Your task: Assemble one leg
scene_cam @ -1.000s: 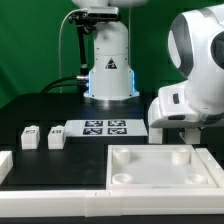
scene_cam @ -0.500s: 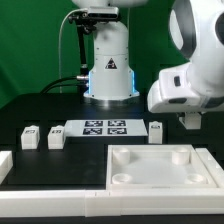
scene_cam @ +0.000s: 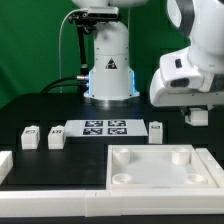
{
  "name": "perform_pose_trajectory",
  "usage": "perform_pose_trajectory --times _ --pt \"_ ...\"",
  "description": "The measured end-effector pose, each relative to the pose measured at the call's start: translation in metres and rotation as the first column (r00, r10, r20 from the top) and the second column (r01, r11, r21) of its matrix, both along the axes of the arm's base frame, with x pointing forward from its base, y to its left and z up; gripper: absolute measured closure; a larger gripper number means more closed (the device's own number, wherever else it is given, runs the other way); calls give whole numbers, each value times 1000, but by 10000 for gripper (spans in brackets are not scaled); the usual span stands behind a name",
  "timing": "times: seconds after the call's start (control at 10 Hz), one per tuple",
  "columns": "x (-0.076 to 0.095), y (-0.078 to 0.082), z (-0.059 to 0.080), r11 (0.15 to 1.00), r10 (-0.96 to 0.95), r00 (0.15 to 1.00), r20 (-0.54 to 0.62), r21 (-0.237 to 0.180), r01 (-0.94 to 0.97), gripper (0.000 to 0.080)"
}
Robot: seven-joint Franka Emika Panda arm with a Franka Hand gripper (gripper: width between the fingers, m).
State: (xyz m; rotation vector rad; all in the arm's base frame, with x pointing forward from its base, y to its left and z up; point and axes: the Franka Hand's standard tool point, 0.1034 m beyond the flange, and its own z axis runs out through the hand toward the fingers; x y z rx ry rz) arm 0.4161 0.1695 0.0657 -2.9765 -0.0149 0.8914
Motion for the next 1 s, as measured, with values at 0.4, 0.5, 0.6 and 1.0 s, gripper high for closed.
perform_pose_trajectory --times 0.4,0.5,0.6,1.0 --pt "17 -16 14 998 54 943 328 16 -63 509" --pt "37 -23 27 998 43 910 412 16 -55 509" --pt "51 -29 37 998 37 883 468 24 -55 509" --pt "82 -34 48 996 -22 635 772 70 -50 509"
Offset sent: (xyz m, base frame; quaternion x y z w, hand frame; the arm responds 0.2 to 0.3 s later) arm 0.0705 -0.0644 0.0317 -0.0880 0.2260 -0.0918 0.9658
